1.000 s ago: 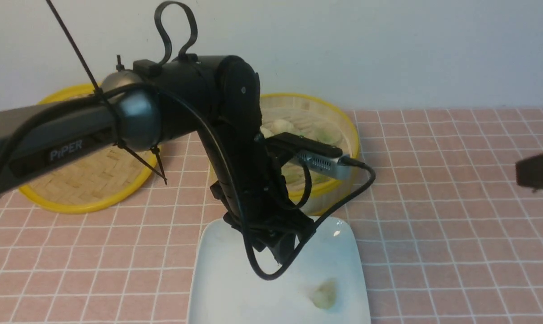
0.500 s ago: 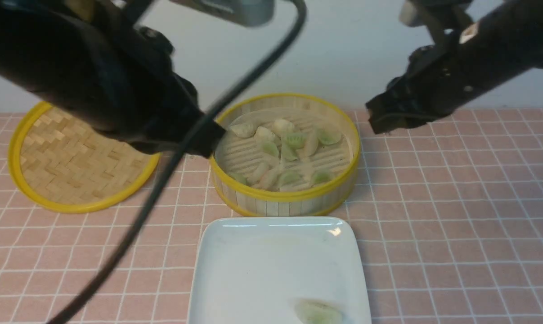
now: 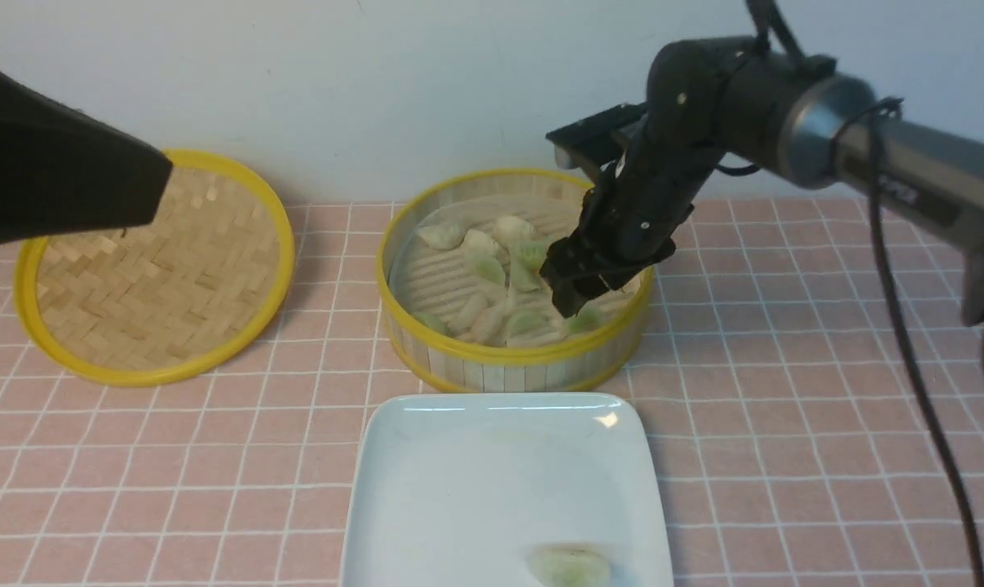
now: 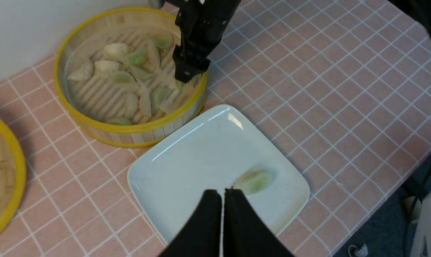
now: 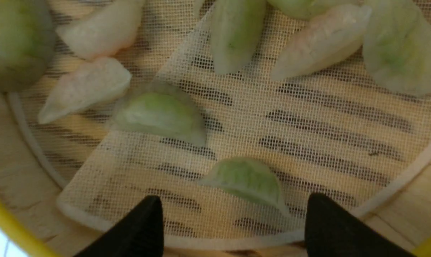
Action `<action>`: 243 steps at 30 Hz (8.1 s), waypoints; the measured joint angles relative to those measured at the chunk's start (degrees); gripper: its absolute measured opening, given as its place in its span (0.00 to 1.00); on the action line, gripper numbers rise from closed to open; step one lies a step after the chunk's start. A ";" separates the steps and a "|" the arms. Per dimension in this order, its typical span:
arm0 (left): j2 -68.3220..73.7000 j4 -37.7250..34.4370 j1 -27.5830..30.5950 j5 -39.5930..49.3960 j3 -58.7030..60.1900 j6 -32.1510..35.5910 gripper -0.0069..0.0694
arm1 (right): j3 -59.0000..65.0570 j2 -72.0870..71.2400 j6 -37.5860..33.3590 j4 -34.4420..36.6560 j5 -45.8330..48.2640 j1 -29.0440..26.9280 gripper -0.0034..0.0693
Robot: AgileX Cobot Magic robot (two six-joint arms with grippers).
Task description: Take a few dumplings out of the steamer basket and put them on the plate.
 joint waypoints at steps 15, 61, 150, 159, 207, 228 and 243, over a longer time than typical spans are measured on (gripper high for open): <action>-3.79 0.11 0.00 0.07 6.06 -1.66 0.08 | -5.94 6.52 0.90 -1.70 4.14 0.49 0.52; -3.79 0.39 0.00 0.07 6.13 -1.66 0.08 | 6.78 -9.65 7.30 -2.34 -0.61 7.63 0.88; -3.79 1.48 0.00 0.01 6.73 -2.54 0.08 | 15.35 -36.93 18.82 -5.76 5.29 18.01 0.21; -3.79 1.48 0.00 0.01 11.44 -2.54 0.08 | 28.34 -66.36 22.34 -10.87 4.37 18.01 0.03; -33.23 -3.74 0.00 -43.40 43.16 2.33 0.08 | 86.64 -131.23 52.45 -37.53 -34.40 18.01 0.03; -56.60 2.52 31.91 -57.06 86.31 3.07 0.08 | 86.64 -131.23 52.46 -37.60 -34.40 18.01 0.03; -56.93 7.61 28.49 -51.67 88.31 3.07 0.08 | 86.64 -131.23 52.51 -37.67 -34.57 18.01 0.03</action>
